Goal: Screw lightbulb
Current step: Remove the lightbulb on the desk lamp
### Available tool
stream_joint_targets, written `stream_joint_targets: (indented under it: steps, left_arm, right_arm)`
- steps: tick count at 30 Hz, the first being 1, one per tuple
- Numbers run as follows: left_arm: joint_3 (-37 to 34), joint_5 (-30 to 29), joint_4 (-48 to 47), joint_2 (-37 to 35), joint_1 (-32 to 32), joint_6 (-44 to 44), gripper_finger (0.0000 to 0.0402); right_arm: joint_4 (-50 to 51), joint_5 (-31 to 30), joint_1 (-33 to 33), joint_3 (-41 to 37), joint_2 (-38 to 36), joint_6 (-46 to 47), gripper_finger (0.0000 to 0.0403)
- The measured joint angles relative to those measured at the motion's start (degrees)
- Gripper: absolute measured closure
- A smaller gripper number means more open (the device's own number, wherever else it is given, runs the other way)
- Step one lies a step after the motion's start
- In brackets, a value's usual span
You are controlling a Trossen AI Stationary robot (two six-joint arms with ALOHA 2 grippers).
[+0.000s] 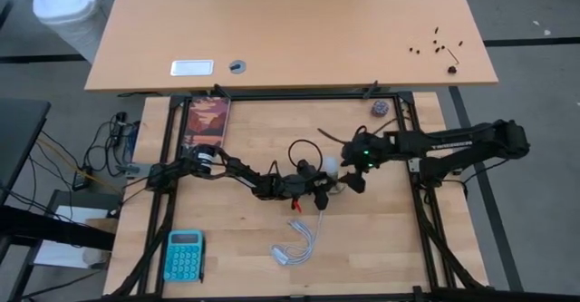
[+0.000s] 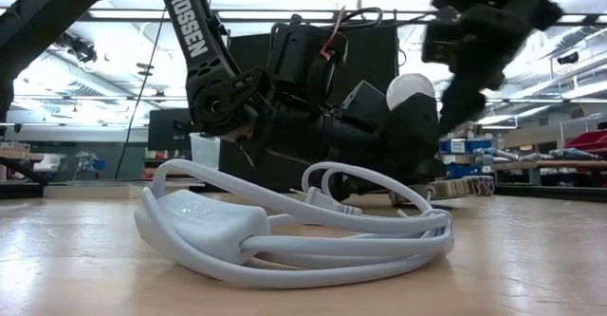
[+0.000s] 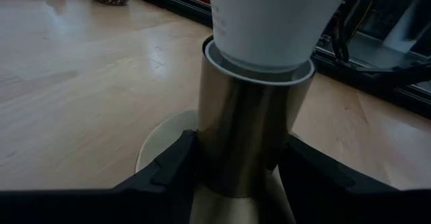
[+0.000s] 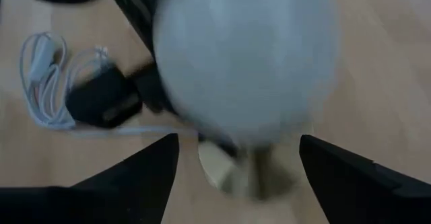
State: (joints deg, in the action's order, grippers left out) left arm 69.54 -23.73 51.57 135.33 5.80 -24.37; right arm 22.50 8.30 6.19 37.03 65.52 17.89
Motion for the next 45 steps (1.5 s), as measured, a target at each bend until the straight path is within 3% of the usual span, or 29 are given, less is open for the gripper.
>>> stream_joint_targets:
  steps: [10,18,34,41,45]
  left_arm:
    - [-0.1,0.1,0.0,0.0,0.0,1.6,0.0213]
    - [0.0,0.0,-0.2,0.0,0.3,3.2,0.0213]
    - [-0.2,0.5,0.1,0.0,0.4,4.5,0.0213]
    - [-0.2,0.9,0.3,0.0,0.4,4.5,0.0213]
    - [-0.2,1.0,0.3,0.0,0.4,4.5,0.0213]
  right_arm:
    - [13.5,-2.1,0.2,17.3,14.5,-10.7,0.007]
    - [21.7,-3.2,0.1,25.5,22.3,-16.6,0.0085]
    - [23.0,-2.6,-0.2,27.5,25.2,-20.5,0.0099]
    - [22.6,-2.1,-0.2,27.4,25.2,-22.6,0.0157]
    - [22.9,-2.0,-0.2,27.4,25.2,-24.3,0.016]
